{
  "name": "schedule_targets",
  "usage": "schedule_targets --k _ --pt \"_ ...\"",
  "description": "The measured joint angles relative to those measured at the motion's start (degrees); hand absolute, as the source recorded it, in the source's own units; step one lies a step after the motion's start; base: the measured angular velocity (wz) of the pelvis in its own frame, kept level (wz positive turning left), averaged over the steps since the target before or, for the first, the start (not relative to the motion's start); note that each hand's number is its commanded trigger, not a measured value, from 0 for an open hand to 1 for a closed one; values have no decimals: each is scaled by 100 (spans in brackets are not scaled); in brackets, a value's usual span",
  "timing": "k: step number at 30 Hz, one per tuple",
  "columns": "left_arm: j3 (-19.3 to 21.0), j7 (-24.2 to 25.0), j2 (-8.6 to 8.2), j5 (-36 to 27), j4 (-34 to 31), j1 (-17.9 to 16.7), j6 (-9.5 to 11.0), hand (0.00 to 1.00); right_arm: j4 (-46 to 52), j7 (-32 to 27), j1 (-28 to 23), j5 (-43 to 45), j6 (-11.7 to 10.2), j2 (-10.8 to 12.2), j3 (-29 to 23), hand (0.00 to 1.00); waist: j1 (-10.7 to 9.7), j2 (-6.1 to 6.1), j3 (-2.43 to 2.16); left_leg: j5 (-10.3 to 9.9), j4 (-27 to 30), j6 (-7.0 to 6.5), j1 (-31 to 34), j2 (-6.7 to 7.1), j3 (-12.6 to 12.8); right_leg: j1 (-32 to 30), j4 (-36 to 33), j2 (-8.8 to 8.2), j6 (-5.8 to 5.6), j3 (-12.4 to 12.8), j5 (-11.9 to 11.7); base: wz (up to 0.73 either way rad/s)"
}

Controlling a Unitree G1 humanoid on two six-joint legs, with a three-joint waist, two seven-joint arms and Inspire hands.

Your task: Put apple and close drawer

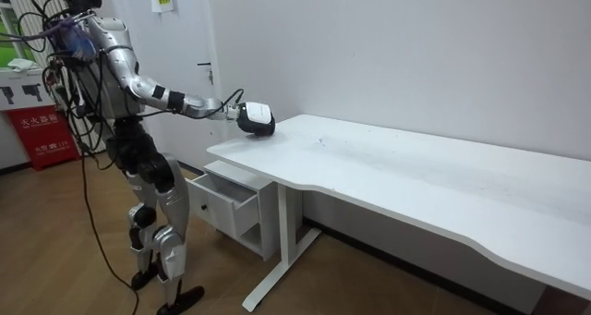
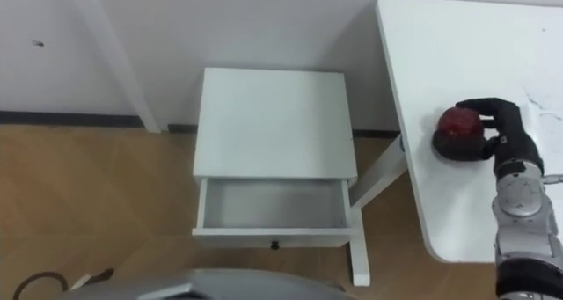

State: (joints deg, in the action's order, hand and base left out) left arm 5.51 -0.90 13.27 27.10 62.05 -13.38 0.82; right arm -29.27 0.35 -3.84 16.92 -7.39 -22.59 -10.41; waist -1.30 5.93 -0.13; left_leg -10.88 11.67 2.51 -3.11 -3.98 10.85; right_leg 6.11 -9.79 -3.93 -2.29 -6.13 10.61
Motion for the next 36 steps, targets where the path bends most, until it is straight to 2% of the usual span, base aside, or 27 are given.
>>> schedule_targets --k 4,6,7,9,10,11,12,15,17,21,26,27,28,29,36 --pt "-273 -21 69 0 -3 84 0 0 672 140 -11 402 -10 131 789 100 89 -4 1 -8 27 6 31 -23 -7 -13 3 16 -2 -77 -18 0" --pt "-362 -11 65 -4 -5 162 -1 0 702 302 11 524 117 224 943 100 197 -23 8 -42 110 14 79 -50 -7 -14 7 27 3 -110 -31 0" --pt "-406 0 49 -4 -5 214 -1 0 704 494 5 598 241 263 1214 100 266 -47 11 -43 111 13 96 -54 -7 -25 4 25 3 -135 -31 0" --pt "-474 32 -4 -10 -5 334 -2 0 715 900 -3 648 372 381 1775 100 369 -126 58 -42 113 12 127 -50 -7 -54 -2 13 8 -164 -34 0" --pt "-472 34 -26 -14 -4 358 -2 0 724 994 -4 658 378 427 1855 100 417 -152 63 -42 117 11 141 -48 -9 -63 -3 11 7 -166 -35 3" --pt "-473 34 -73 -13 -6 392 -2 0 787 1139 -5 758 387 512 1978 100 475 -238 78 -43 128 8 165 -41 -13 -76 -3 4 6 -177 -35 0" --pt "-503 34 -102 -12 -8 381 -2 0 901 1242 -4 908 399 554 2120 100 479 -310 53 -39 115 2 193 -34 -17 -105 -2 -1 5 -186 -36 4" --pt "-572 33 -115 -3 -8 361 -5 0 1105 1384 22 1079 412 609 2324 100 535 -358 40 -31 99 4 192 -35 -30 -99 5 1 4 -212 -35 6" --pt "-596 33 -132 2 -8 368 -8 0 1239 1433 26 1092 436 690 2353 100 619 -319 49 -30 101 5 190 -32 -82 -83 13 1 4 -281 -35 10" --pt "-595 31 -149 2 -22 358 -103 0 1275 1597 26 1093 446 766 2478 100 638 -248 41 -31 107 5 196 -24 -175 -50 16 0 4 -380 -35 13" --pt "-618 -13 -168 -4 -43 373 -125 0 1326 1735 26 1096 511 801 2503 100 643 -267 53 -31 120 5 248 -24 -219 -47 18 -1 4 -450 -35 3" --pt "-630 -33 -172 -10 -57 373 -129 0 1347 1741 25 1097 557 802 2504 76 639 -273 57 -31 123 6 252 -25 -223 -48 18 -1 4 -478 -35 0" --pt "-641 -46 -173 -19 -60 374 -129 0 1362 1745 24 1111 578 802 2506 14 637 -291 68 -30 124 6 257 -25 -227 -48 19 -1 4 -487 -35 0" --pt "-658 -82 -174 -47 -64 379 -130 0 1397 1747 24 1180 600 802 2509 0 633 -291 69 -31 124 6 273 -25 -237 -51 19 0 4 -497 -35 0" --pt "-702 -131 -232 -40 -65 383 -167 0 1399 1813 17 1280 620 805 2512 0 634 -295 68 -30 158 7 285 -24 -252 -58 18 -1 4 -509 -35 1"
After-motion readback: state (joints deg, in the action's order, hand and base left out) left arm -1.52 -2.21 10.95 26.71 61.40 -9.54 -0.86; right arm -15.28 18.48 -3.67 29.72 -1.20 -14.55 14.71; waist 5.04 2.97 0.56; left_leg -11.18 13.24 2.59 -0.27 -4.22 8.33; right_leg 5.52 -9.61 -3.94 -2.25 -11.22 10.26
